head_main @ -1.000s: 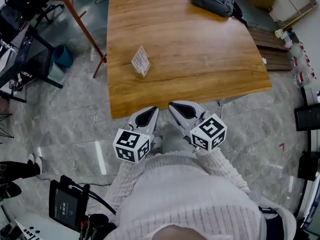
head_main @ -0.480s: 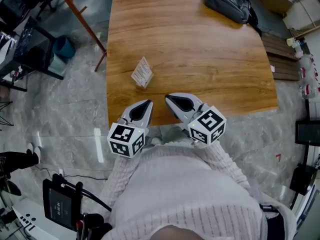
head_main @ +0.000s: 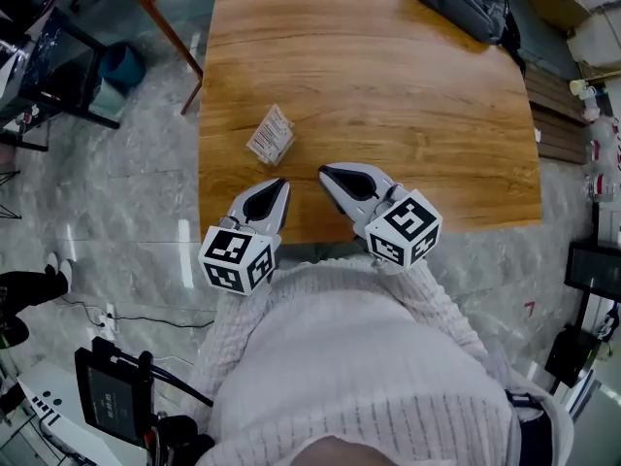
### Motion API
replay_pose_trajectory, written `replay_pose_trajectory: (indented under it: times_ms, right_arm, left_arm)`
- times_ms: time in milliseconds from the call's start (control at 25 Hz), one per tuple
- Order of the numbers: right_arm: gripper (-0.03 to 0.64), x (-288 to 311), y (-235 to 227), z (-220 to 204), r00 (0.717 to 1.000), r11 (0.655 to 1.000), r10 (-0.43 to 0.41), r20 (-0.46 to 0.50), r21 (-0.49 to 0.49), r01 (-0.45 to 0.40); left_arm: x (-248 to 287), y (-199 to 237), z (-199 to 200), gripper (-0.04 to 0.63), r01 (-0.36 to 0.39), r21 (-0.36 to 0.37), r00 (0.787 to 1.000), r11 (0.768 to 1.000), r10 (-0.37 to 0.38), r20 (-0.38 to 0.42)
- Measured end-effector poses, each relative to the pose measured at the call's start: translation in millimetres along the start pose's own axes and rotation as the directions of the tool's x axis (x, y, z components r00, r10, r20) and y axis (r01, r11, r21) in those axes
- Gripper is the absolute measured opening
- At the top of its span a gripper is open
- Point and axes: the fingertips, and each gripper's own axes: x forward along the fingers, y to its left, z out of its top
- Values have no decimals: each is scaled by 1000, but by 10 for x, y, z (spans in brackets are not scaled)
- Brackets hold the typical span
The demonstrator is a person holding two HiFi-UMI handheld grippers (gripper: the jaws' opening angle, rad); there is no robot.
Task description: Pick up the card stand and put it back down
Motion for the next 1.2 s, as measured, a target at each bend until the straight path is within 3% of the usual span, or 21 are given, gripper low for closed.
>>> replay_pose_trajectory:
  times_ms: [240, 800, 1000, 1200]
  right_arm:
    - [-3, 83, -112, 51, 1000, 1000, -12, -16, 28, 13]
    - [-3, 422, -60, -208, 992, 993, 58, -114, 107, -45]
    - [-3, 511, -116, -320, 990, 989, 54, -127, 142, -36]
    - [-3, 560, -191, -411, 991, 985, 36, -126, 173, -14]
  left_arm:
    - [87, 158, -16, 8, -1, -22, 1000, 1000, 1, -12]
    - [190, 680, -231, 16, -116, 29, 990, 993, 118, -81]
    - [279, 842, -290, 132, -133, 100, 983, 986, 144, -111]
    - [462, 887, -339, 212, -85, 186, 979, 979, 117, -168]
